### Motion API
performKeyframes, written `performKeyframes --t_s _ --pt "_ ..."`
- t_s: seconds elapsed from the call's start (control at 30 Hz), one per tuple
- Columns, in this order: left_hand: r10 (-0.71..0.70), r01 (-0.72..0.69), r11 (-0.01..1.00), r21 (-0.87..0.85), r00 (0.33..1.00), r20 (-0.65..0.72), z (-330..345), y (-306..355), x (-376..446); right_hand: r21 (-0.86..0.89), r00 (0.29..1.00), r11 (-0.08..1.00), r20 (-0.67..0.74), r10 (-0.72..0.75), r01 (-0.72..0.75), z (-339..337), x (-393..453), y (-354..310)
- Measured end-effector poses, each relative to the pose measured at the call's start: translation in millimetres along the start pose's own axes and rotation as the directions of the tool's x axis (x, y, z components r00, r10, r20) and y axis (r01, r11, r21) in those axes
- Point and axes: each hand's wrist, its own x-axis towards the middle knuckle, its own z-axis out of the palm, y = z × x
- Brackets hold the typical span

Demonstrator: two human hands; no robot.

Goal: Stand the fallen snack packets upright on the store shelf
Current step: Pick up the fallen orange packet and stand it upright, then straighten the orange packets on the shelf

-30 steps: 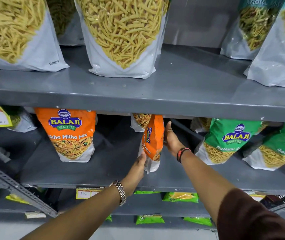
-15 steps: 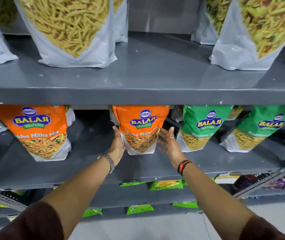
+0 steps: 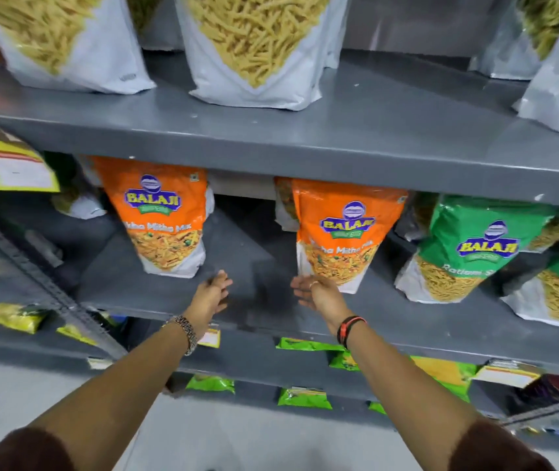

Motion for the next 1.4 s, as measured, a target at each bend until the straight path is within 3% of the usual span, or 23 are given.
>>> performKeyframes --t_s 0.13,0.27,0.37,0.5,0.63,0.9,1.13,1.3,1.4 --pt "-0.014 0.013 1.0 -0.009 0.997 -0.082 -65.5 2.4 8.0 0.013 0.998 0.998 0.021 -0.067 0.067 64.2 10.8 -13.7" --pt "0.094 -0.048 0.984 0.174 0.959 -0.266 -126.7 19.8 34.9 -0.038 0.988 0.99 0.074 -0.135 0.138 123.0 22.3 -26.4" --pt "0.175 -0.147 0.964 0.224 0.978 -0.114 -162.6 31.8 55.4 -0.095 0.98 0.983 0.139 -0.145 0.159 162.8 30.2 -30.4" --pt "0.296 -0.319 0.896 0.31 0.947 0.122 -190.9 44.9 89.0 -0.149 0.969 0.964 0.147 -0.2 0.221 207.7 42.7 -27.0" --pt "0.303 -0.371 0.821 0.433 0.927 0.221 -195.6 43.2 108.4 -0.16 0.977 0.963 0.04 -0.211 0.215 229.2 52.2 -19.3" --pt "0.412 -0.449 0.701 0.554 0.889 0.2 -196.0 47.8 126.8 -0.194 0.961 0.947 -0.054 -0.27 0.255 238.1 65.7 -18.7" --pt "0.398 -0.418 0.779 0.466 0.906 0.148 -198.6 39.2 123.6 -0.287 0.958 0.918 -0.002 -0.288 0.275 217.5 63.3 -9.4" --pt "0.377 -0.336 0.849 0.407 0.926 -0.024 -198.8 11.0 104.9 -0.342 0.937 0.897 -0.106 -0.334 0.281 159.2 41.6 12.0" --pt "0.326 -0.289 0.894 0.342 0.944 -0.056 -176.3 -3.5 88.0 -0.347 0.923 0.899 -0.178 -0.342 0.266 109.0 25.3 25.5"
